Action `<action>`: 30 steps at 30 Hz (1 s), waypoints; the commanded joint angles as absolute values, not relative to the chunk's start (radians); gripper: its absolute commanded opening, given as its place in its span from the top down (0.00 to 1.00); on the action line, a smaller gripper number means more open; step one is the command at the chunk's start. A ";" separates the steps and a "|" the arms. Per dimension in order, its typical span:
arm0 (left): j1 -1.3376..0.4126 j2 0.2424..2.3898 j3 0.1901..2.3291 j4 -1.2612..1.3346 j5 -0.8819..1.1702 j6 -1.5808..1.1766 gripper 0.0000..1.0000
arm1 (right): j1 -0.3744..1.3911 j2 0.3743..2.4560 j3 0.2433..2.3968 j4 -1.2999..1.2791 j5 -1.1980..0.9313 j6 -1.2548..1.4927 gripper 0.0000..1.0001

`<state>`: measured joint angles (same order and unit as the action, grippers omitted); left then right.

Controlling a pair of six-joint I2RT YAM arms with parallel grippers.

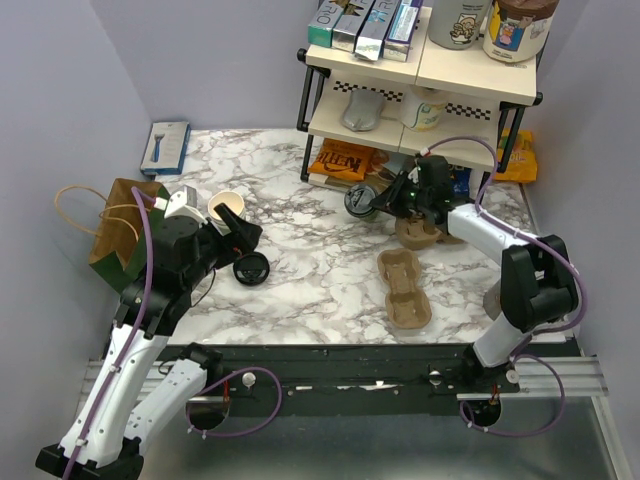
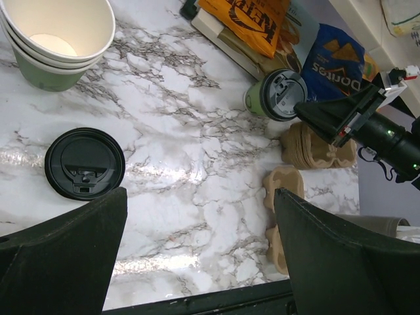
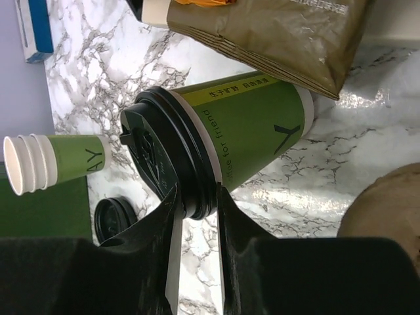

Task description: Pack the takeout coffee

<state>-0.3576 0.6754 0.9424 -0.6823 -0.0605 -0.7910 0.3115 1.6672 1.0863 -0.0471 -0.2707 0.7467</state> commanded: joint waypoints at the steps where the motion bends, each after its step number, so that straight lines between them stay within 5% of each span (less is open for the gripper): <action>1: -0.357 0.683 0.983 -0.686 -0.089 -0.801 0.01 | 0.267 1.637 1.062 -0.098 -0.336 0.788 0.80; 11: -0.356 0.698 1.000 -0.698 -0.084 -0.807 0.01 | 0.230 1.632 1.117 -0.175 -0.335 0.811 0.56; 30: -0.357 0.839 1.247 -0.767 -0.210 -0.670 0.01 | 0.224 1.505 1.186 -0.195 -0.210 0.669 0.30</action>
<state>-0.3576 0.7837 1.1400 -0.7200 -0.1261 -0.7547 0.2363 1.6028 1.1198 -0.2493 -0.2707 0.7547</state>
